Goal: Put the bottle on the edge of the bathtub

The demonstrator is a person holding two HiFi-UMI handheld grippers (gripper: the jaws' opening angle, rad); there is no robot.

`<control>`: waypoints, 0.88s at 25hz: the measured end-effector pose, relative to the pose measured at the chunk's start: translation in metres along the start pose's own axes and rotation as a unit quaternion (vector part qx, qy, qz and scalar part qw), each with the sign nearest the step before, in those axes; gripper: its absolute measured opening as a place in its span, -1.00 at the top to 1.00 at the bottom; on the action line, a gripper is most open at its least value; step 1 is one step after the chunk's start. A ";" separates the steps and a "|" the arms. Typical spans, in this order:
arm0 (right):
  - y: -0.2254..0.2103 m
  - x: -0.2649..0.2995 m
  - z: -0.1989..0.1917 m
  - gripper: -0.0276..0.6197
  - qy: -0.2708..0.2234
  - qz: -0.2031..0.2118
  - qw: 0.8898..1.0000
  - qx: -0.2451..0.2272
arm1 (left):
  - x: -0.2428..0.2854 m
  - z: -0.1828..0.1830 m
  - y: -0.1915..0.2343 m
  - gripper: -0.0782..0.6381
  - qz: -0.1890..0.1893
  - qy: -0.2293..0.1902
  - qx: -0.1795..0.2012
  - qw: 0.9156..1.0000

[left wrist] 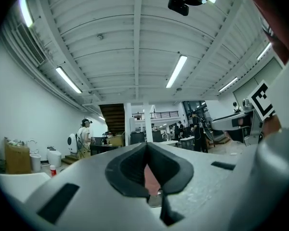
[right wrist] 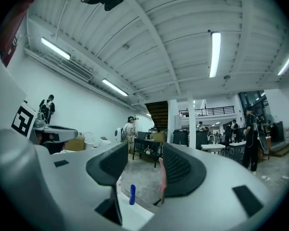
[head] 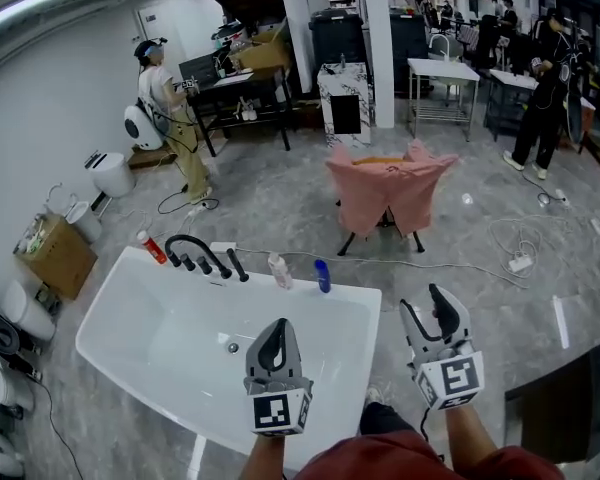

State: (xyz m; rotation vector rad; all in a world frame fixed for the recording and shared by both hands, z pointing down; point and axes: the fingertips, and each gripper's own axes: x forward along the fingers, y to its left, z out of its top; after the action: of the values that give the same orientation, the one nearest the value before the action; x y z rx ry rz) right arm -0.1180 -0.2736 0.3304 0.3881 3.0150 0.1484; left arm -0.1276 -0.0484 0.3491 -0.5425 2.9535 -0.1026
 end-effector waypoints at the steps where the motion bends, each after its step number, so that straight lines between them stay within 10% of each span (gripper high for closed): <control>1: 0.000 0.000 0.000 0.22 -0.001 0.001 1.000 -0.001 | -0.001 0.000 0.000 0.77 0.000 -0.001 -0.001 1.000; 16: 0.011 -0.011 -0.003 0.36 -0.007 0.010 1.000 0.007 | -0.020 -0.002 0.003 0.77 0.020 0.001 -0.009 1.000; 22: 0.014 -0.012 -0.002 0.79 -0.016 -0.009 1.000 0.002 | -0.023 -0.003 0.006 0.77 0.021 -0.001 -0.011 1.000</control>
State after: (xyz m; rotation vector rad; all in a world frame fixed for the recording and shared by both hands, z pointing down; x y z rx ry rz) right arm -0.1028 -0.2633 0.3354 0.3605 2.9869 0.1321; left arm -0.1083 -0.0344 0.3540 -0.4826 2.9648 -0.0650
